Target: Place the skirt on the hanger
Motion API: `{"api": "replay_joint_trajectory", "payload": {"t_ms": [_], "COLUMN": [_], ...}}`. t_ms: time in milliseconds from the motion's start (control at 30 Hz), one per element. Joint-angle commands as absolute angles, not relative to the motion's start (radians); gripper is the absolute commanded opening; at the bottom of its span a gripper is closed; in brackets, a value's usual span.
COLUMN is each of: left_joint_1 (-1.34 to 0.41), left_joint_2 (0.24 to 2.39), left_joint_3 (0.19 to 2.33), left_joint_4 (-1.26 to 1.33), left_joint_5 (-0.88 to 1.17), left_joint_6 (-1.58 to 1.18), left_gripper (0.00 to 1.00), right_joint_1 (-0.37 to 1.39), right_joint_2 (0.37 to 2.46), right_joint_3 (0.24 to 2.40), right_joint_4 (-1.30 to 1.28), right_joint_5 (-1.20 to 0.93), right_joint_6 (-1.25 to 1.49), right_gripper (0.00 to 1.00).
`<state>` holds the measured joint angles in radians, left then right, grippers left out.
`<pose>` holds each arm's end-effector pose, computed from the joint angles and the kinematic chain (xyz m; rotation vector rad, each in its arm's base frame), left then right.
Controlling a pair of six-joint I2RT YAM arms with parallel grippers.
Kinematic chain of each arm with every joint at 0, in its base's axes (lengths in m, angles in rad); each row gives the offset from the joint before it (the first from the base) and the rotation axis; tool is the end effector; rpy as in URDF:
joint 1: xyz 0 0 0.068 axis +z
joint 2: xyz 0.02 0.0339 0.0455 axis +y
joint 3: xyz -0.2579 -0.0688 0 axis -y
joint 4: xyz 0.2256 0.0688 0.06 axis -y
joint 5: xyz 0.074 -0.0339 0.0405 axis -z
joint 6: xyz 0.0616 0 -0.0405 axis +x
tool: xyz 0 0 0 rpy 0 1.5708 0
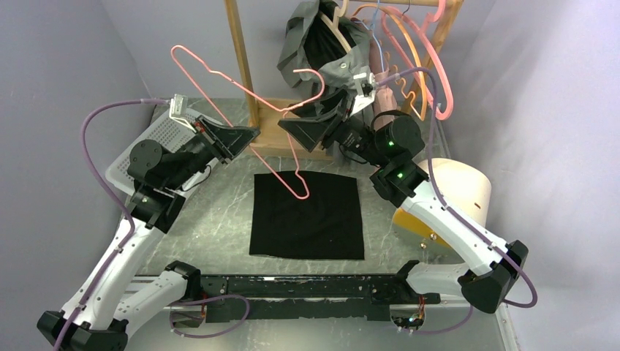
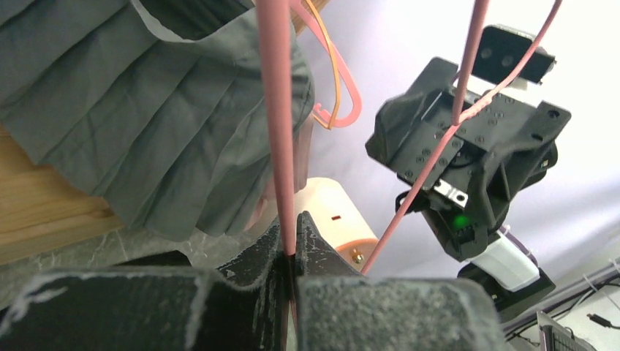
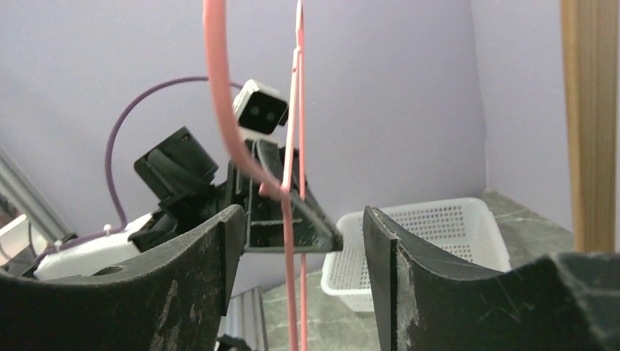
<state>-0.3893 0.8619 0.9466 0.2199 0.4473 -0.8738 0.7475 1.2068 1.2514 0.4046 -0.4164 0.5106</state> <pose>0.1707 -0.0988 0.4270 0.0831 1.4230 -1.3453 0.1798 0.2007 0.4811 -0.5443 1.1475 1.3333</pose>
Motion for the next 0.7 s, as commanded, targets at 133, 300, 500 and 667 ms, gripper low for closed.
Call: {"api": "replay_joint_trajectory", "payload": {"t_ms": [133,300,500,667], "left_joint_1": [-0.394,-0.394,-0.394,-0.394], "left_joint_2": [0.82,0.801,0.791,0.793], "left_joint_3": [0.976,0.959,0.966,0.959], "left_joint_4": [0.098,0.04,-0.053,-0.103], "left_joint_5": [0.509,0.511,0.476,0.468], "left_joint_6": [-0.835,-0.826,-0.786,-0.775], "left_gripper": [0.07,0.07,0.07,0.07], "right_joint_1": [0.749,0.749,0.75,0.749], "right_joint_2": [1.218,1.219,1.207,1.204], "right_joint_3": [1.304,1.299,1.275,1.275], "right_joint_4": [0.439,0.393,0.318,0.267], "right_joint_5": [-0.352,-0.394,-0.468,-0.514], "right_joint_6": [0.488,0.473,0.465,0.465], "right_gripper": [0.55,0.32,0.27,0.25]}}
